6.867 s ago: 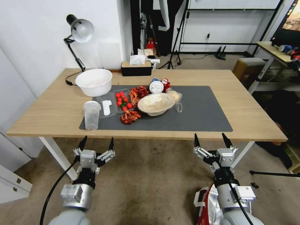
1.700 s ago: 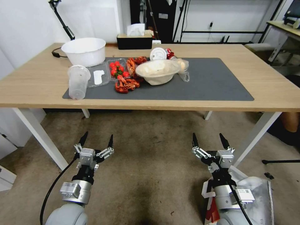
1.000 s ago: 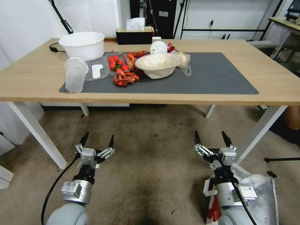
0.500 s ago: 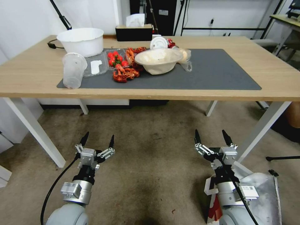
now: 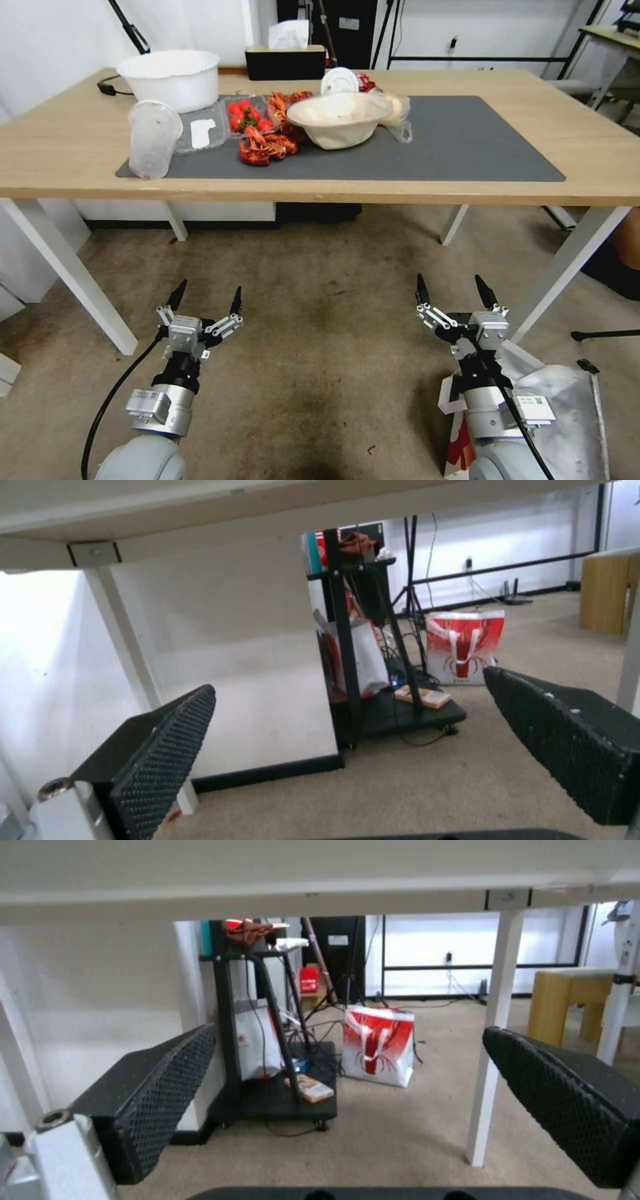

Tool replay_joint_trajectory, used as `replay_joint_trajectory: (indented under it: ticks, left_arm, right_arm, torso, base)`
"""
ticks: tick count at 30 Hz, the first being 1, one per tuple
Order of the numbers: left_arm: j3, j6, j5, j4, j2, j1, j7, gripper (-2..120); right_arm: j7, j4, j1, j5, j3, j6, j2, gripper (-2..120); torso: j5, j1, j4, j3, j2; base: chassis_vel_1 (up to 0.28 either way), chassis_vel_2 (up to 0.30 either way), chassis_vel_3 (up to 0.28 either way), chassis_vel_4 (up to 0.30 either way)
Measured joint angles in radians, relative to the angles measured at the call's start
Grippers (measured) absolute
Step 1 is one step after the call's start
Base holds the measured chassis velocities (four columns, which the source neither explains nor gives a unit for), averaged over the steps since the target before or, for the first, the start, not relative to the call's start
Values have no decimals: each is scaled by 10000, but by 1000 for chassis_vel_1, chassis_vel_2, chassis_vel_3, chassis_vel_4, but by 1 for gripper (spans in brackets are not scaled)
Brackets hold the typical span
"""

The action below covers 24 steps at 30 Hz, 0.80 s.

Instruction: Pick up the food delivery bag from the floor and place it on the table.

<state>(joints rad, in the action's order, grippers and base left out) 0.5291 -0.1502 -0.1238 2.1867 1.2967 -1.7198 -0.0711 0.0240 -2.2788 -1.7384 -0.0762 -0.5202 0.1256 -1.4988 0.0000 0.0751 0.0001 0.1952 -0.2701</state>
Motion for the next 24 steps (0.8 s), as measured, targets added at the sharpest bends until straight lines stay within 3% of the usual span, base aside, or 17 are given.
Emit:
replay_joint_trajectory:
  ticks: [24]
  left_arm:
    - [-5, -88, 69, -72, 45, -56, 27, 100]
  right_arm:
    - [73, 89, -104, -12, 22, 80, 58, 100]
  torso:
    - [0, -231, 0, -722, 954]
  base:
    - [0, 0, 0, 0]
